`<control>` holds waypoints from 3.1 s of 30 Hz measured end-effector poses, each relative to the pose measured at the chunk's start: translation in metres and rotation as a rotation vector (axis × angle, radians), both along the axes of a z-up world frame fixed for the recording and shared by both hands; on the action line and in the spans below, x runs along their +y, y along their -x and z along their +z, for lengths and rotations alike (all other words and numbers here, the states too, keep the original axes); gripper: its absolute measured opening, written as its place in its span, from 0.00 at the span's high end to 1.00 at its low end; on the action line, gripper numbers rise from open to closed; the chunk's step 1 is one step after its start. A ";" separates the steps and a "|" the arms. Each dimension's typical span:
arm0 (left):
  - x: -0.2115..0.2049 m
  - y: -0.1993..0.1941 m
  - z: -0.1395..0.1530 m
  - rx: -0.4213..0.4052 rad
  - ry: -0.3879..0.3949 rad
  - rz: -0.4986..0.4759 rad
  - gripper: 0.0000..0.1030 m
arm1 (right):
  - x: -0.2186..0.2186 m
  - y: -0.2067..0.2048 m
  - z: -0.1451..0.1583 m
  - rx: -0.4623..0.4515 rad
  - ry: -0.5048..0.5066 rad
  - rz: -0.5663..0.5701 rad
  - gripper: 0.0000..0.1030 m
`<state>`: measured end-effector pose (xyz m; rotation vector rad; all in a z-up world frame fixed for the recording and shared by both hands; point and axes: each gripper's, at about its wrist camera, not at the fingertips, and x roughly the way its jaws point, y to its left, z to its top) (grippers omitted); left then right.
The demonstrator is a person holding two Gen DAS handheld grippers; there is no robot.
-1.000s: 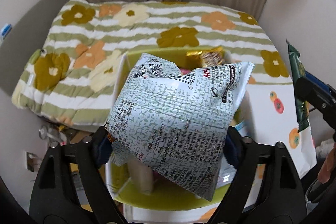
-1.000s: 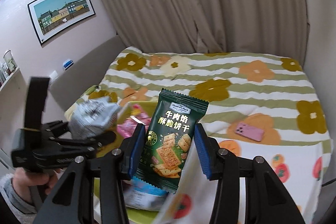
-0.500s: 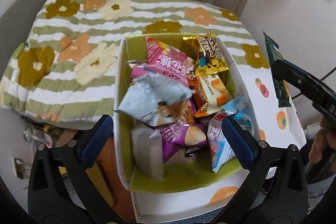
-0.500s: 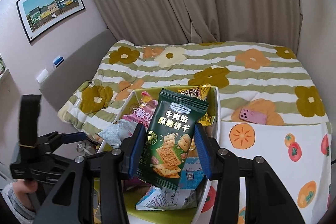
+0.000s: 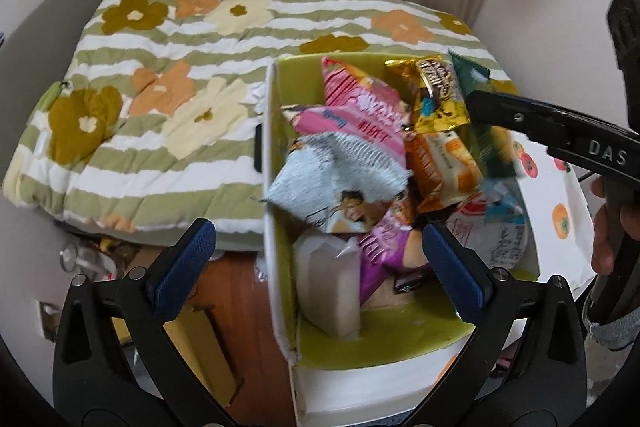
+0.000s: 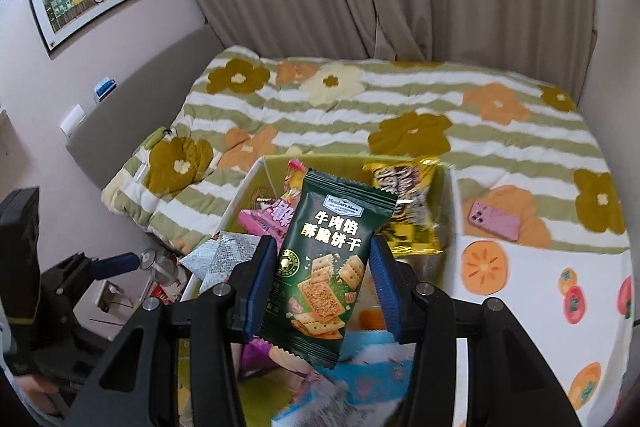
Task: Organize snacks
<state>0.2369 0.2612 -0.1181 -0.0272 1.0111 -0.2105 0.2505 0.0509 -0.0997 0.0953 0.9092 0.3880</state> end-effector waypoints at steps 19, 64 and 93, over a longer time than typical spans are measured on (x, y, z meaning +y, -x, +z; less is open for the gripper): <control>-0.047 0.109 0.054 -0.158 -0.028 0.069 0.01 | -0.055 0.104 0.048 -0.139 -0.060 -0.037 0.09; -0.159 0.266 0.120 -0.479 -0.070 0.067 0.01 | -0.178 0.307 0.090 -0.363 0.171 -0.360 0.00; -0.158 0.265 0.117 -0.475 -0.072 0.072 0.01 | -0.181 0.301 0.087 -0.359 0.179 -0.382 0.00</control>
